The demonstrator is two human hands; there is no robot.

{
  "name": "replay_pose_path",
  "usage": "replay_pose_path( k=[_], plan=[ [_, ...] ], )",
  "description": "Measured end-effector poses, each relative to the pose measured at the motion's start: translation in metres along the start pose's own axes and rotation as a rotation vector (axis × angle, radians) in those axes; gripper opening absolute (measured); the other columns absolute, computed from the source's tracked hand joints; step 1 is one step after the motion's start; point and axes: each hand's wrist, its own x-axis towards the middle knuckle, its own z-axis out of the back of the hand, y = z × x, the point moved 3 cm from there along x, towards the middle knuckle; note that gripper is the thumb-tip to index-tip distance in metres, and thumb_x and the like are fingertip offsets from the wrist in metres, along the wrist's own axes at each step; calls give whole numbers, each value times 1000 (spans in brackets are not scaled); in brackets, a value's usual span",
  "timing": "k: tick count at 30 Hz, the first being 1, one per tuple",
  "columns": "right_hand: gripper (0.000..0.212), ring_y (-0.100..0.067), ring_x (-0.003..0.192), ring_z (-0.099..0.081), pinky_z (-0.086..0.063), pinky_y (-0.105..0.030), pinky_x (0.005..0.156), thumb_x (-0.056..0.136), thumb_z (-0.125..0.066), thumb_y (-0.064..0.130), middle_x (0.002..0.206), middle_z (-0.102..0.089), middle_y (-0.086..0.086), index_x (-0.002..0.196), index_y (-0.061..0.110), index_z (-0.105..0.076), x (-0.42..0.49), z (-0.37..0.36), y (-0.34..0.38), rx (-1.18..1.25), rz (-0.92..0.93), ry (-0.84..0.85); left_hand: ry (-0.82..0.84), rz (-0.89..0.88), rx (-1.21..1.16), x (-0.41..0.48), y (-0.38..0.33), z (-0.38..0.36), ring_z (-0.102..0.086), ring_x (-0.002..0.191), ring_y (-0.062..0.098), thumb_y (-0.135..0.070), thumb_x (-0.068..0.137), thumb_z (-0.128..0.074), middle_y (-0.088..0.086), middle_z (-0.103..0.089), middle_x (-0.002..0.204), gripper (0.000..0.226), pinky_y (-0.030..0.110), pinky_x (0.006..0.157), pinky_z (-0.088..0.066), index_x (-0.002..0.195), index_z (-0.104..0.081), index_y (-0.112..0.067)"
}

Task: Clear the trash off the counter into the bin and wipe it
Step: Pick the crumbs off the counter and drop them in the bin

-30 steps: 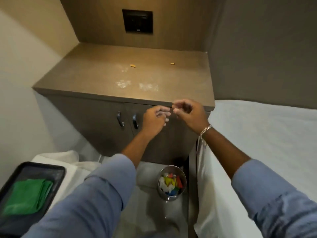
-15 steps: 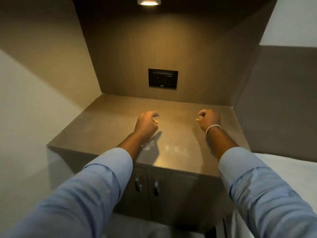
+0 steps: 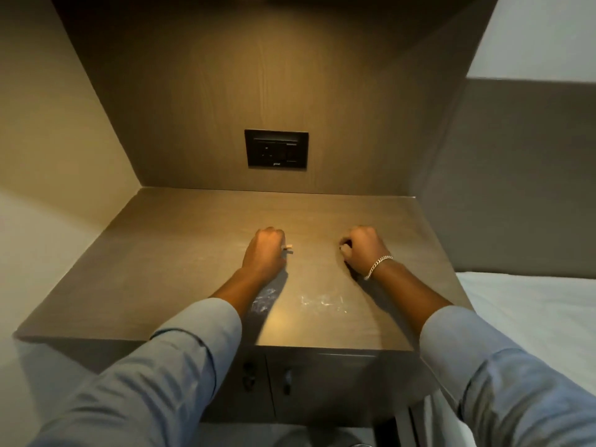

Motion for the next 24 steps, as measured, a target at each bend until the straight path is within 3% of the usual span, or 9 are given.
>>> replay_pose_path(
  k=[3,5,9,11,15,19,24],
  plan=[
    [12,-20,83,-70,-55,-36,88,77,-67,6,87,-78,-11,83,9,-77,-45,13,9,458,-88,-179,-94,162,-426,-31,-34,0,-57,68,21,-5,77,-69,7,-65,73,3,21,56,-42,80,-69,-6],
    [11,-16,78,-71,-59,-37,82,75,-72,5,84,-77,-9,83,9,-77,-86,17,5,651,-119,-201,-74,218,-615,-68,-60,-10,-58,62,16,-12,79,-72,1,-64,66,3,17,53,-46,77,-71,-10],
    [13,-20,79,-72,-59,-35,77,76,-74,6,85,-76,-11,89,9,-76,-171,15,-21,822,-104,-152,-13,292,-846,-151,-100,-40,-70,72,28,-11,81,-72,15,-72,78,6,37,68,-61,85,-71,-7],
    [16,-23,81,-73,-60,-35,76,77,-74,5,86,-76,-11,92,11,-75,-210,12,-38,924,-102,-143,-43,304,-926,-192,-117,-58,-69,66,26,-8,82,-70,22,-72,78,5,38,64,-61,84,-72,-3],
    [20,-9,85,-72,-57,-19,78,79,-72,8,89,-74,0,97,16,-73,-283,-16,-78,932,-129,-98,19,386,-963,-268,-140,-116,-64,56,16,-6,83,-69,13,-71,70,4,31,56,-58,81,-72,-4],
    [17,-15,82,-72,-60,-30,79,81,-71,7,90,-75,-7,96,12,-74,-339,-82,-134,842,-348,8,174,620,-854,-323,-140,-199,-62,62,19,-6,82,-67,11,-68,70,7,34,60,-53,78,-71,-2],
    [16,-21,90,-70,-58,-33,83,83,-68,6,96,-75,-10,98,10,-73,-373,-178,-192,697,-531,115,246,791,-684,-350,-125,-290,-62,78,21,-5,83,-64,17,-72,86,9,22,67,-43,85,-72,-2]
  ],
)
